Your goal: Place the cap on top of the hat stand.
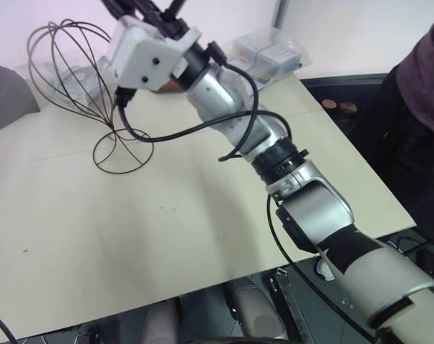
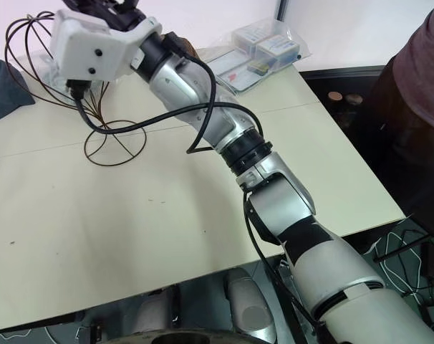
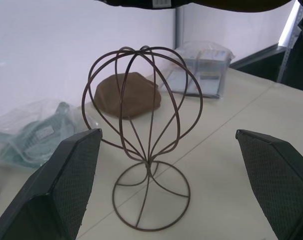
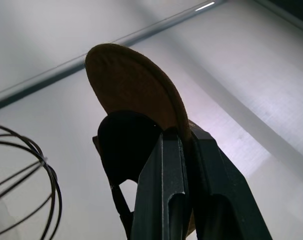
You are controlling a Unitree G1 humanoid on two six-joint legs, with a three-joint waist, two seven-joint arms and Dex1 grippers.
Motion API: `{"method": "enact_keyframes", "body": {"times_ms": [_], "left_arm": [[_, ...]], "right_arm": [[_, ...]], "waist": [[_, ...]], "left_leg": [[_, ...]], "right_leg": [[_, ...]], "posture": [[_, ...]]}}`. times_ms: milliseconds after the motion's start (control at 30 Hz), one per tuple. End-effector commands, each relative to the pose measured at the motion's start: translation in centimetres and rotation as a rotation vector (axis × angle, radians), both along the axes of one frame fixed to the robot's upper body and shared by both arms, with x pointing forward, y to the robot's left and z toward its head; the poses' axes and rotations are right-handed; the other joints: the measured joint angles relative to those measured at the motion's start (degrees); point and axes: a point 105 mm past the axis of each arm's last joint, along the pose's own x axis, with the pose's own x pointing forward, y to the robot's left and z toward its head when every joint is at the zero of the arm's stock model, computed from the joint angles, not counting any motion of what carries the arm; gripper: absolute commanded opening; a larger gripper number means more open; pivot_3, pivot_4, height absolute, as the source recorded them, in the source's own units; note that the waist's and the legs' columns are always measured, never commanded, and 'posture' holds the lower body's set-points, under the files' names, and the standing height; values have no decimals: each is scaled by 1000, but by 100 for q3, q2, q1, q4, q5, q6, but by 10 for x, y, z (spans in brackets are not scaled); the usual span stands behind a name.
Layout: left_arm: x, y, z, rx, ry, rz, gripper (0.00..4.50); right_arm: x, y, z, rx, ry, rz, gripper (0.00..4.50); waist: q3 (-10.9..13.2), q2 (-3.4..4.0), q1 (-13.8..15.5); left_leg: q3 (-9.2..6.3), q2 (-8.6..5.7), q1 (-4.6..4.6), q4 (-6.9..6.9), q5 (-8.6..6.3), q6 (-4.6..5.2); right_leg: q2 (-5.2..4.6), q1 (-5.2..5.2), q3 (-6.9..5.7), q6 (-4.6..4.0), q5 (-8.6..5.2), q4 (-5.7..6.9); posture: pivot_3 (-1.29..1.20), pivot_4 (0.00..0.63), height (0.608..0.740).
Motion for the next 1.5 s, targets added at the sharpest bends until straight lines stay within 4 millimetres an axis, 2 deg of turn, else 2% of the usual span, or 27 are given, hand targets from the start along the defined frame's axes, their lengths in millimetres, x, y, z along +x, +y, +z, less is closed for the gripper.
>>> {"method": "enact_keyframes", "body": {"times_ms": [33,267,533,700,800,1133,1367,1467,1500], "left_arm": [[-10,1,11,16,-58,20,4500],[-14,6,-1,30,-17,50,4500],[-15,10,-15,16,13,68,4500],[-15,14,-17,-2,5,70,4500],[-16,16,-19,-8,-3,74,4500],[-13,19,-23,-26,-10,78,4500],[-12,21,-22,-28,-17,82,4500],[-11,21,-21,-29,-22,83,4500],[-11,21,-21,-30,-23,82,4500]], "right_arm": [[-17,4,9,31,-28,56,48],[-24,19,-17,-15,29,108,48],[-21,29,-42,-48,73,115,48],[-24,37,-53,-89,54,108,48],[-22,42,-66,-147,0,59,48],[-18,53,-79,-175,-14,-13,48],[-13,54,-90,-196,9,-43,48],[-15,54,-94,-200,20,-34,1012],[-15,54,-95,-201,24,-31,1511]], "waist": [[0,0,0],[0,0,-7],[2,4,-3],[2,3,-6],[2,3,-6],[1,2,-8],[2,3,-7],[1,2,-5],[1,1,-5]], "left_leg": [[-1,0,0,0,0,0],[-4,1,3,0,0,0],[-8,0,4,5,0,0],[-15,0,5,5,0,0],[-15,0,6,5,0,0],[-17,0,9,7,0,-1],[-19,0,15,15,1,-1],[-20,0,18,16,1,-1],[-21,-1,18,16,1,-1]], "right_leg": [[0,0,-1,0,0,1],[0,-1,-4,0,0,8],[0,1,-7,-2,0,13],[0,1,-12,-2,0,17],[0,1,-12,-2,-1,18],[0,0,-13,-3,-1,26],[1,1,-13,-4,-2,40],[1,1,-13,-5,-3,50],[1,1,-14,-5,-3,51]], "posture": [[0,150,740],[0,150,740],[0,150,740],[0,150,740],[0,150,740],[0,150,740],[0,150,740],[0,150,740],[0,150,740]]}}
